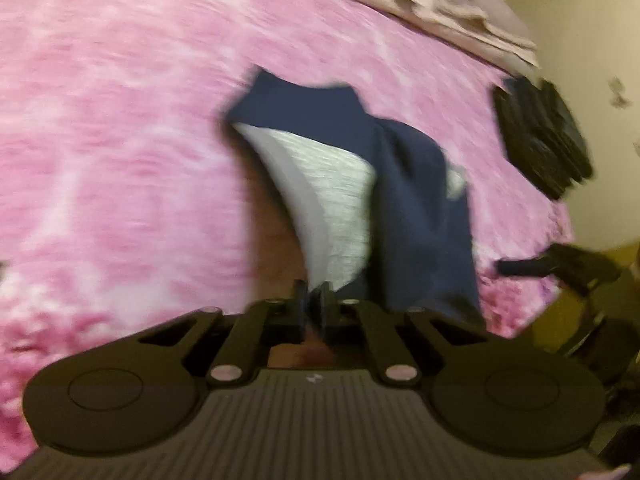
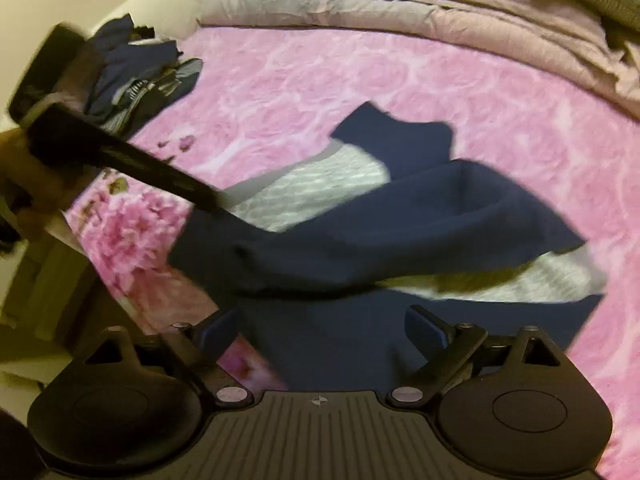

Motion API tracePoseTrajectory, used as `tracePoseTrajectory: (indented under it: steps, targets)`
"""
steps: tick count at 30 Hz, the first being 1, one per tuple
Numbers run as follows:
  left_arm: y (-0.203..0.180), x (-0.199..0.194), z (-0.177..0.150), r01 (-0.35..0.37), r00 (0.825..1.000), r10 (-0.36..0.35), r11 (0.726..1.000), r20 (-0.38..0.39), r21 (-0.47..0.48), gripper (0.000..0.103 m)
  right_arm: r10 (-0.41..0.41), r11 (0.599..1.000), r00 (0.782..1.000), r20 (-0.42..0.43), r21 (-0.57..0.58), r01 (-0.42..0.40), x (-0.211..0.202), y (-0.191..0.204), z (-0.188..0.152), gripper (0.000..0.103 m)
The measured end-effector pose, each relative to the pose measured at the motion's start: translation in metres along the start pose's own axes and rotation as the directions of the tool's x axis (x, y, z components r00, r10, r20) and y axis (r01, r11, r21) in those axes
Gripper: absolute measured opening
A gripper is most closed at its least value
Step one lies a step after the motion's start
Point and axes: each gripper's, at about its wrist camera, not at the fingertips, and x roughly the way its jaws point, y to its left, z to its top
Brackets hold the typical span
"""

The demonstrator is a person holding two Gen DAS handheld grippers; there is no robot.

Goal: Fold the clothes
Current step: 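Grasp the vest shoulder with the right gripper while the left gripper grasps the other shoulder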

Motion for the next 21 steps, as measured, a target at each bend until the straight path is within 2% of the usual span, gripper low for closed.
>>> tracePoseTrajectory:
  steps: [2,4,6,9,11,12,13,15,18,21]
  targets:
    - [0.018,-0.019,-0.007,-0.079,0.997,0.079,0.997,0.008,-0.017,0.0,-0.022,0.999,0.999,0.037,-0.026,0.023,-0.005,-0.02,0.01,0.093]
    - [0.034,-0.035,-0.017,-0.175,0.984,0.176,0.984,0.005,-0.024,0.0,-0.027,0.998,0.997,0.069,-0.061,0.031,0.001,-0.039,0.029,0.093]
    - [0.051,-0.045,-0.026,-0.214,0.977,0.214,0.974,-0.003,-0.074,0.0,-0.025,0.994,0.994,0.103,-0.101,0.035,0.009,-0.059,0.05,0.093]
    - [0.063,-0.045,-0.035,-0.194,0.981,0.196,0.969,-0.004,-0.151,0.0,0.017,0.982,0.992,0.123,-0.188,0.007,0.038,-0.083,0.093,0.093]
    - [0.06,-0.031,-0.038,-0.147,0.989,0.149,0.97,-0.002,-0.194,0.0,0.052,0.961,0.994,0.097,-0.277,-0.023,0.064,-0.09,0.117,0.093]
    - [0.056,-0.019,-0.04,-0.121,0.992,0.124,0.971,-0.001,-0.204,0.004,0.067,0.946,0.995,0.08,-0.321,-0.038,0.076,-0.092,0.127,0.093]
    - [0.051,-0.008,-0.042,-0.101,0.995,0.103,0.973,-0.001,-0.21,0.007,0.085,0.929,0.995,0.06,-0.365,-0.057,0.086,-0.092,0.136,0.092]
    - [0.041,0.022,-0.045,-0.055,0.998,0.055,0.974,-0.007,-0.218,0.027,0.119,0.887,0.993,0.017,-0.45,-0.099,0.105,-0.091,0.149,0.092]
    - [0.029,0.06,-0.047,-0.048,0.999,0.045,0.977,-0.02,-0.205,0.031,0.148,0.8,0.988,-0.053,-0.58,-0.151,0.127,-0.088,0.159,0.092]
    - [0.02,0.095,-0.05,-0.069,0.997,0.063,0.981,-0.036,-0.182,0.032,0.154,0.682,0.979,-0.135,-0.702,-0.204,0.146,-0.086,0.164,0.092]
